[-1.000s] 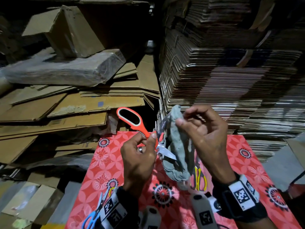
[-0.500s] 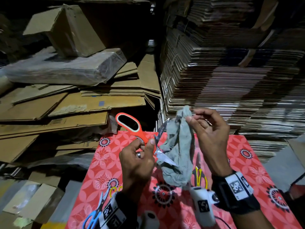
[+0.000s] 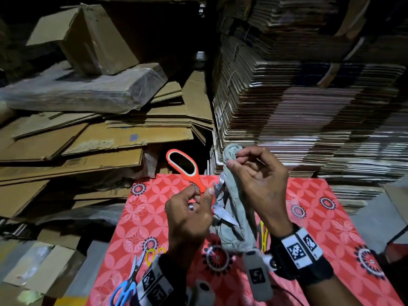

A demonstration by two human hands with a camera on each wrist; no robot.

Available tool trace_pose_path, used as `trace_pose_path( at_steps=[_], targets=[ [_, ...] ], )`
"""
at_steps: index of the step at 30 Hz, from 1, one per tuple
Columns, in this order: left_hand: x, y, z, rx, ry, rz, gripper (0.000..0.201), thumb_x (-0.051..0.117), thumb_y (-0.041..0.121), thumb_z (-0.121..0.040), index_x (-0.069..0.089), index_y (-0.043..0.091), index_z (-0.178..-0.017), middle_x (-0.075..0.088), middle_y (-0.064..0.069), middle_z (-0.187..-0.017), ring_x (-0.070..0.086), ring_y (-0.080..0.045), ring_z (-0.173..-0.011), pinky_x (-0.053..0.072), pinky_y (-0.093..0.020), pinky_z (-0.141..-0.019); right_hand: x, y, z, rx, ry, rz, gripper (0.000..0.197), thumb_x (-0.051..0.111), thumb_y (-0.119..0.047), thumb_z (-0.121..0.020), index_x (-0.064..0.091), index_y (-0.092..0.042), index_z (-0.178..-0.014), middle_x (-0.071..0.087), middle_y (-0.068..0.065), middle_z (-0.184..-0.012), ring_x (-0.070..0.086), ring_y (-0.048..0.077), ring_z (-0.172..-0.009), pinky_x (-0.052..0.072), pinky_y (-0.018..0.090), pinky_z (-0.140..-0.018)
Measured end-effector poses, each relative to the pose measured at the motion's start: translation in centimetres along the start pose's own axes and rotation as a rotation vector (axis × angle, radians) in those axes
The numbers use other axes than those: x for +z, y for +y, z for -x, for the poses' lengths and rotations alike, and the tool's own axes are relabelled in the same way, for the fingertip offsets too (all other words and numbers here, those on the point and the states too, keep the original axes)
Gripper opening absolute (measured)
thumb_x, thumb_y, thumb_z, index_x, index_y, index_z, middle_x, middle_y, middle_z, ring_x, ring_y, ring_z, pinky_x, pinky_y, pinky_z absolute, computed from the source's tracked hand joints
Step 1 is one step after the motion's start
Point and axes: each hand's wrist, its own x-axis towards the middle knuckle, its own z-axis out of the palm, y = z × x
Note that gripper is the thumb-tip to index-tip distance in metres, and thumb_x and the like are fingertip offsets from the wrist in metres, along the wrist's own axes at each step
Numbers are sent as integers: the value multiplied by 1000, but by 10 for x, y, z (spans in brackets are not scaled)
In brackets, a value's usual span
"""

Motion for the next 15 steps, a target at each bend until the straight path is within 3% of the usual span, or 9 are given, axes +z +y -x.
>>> trace_pose_path(
  at_steps=[2,5,7,9,12,15],
  targets=[
    [-1,-4,0,-9,12,-17,51,73,27,-96,40,11,-61,33,6,-50,32,-15,-43,26,-28,-43,-2,3,-3,15,-4,1,23,83,4,-83,69,-9,-96,71,1,-90,69,12,-86,57,23,-81],
    [-3,-8,-1,-54,39,87,49,72,44,-89,41,18,-61,32,-6,-47,36,-15,-41,32,-36,-38,-10,8,-11,40,87,-55,24,79,10,-83,68,-7,-94,71,-7,-87,67,7,-83,55,18,-82],
    [-5,-7,-2,-50,42,99,48,71,45,-90,45,14,-63,34,-21,-48,40,-18,-39,34,-29,-41,-18,7,-14,38,128,-89,24,78,12,-83,67,-7,-94,70,-9,-86,65,6,-82,55,19,-84],
    [-7,-4,-5,-60,54,79,49,70,43,-92,46,8,-66,41,-30,-53,42,-20,-41,34,-27,-43,-22,3,-10,21,105,-98,20,76,11,-84,66,0,-97,67,-1,-88,64,7,-84,56,22,-87],
    [-6,-4,-7,-95,58,89,49,70,42,-94,44,11,-66,45,-28,-51,43,-22,-41,32,-30,-43,-19,-12,-2,-45,75,-134,22,77,7,-82,65,1,-100,65,5,-89,65,9,-85,55,23,-87],
    [0,0,-7,-99,47,125,45,68,24,-102,45,5,-69,47,-16,-45,43,-20,-38,31,-24,-41,-9,-19,3,-59,38,-182,22,77,3,-80,64,-5,-96,68,-5,-90,67,10,-88,55,21,-86]
  ],
)
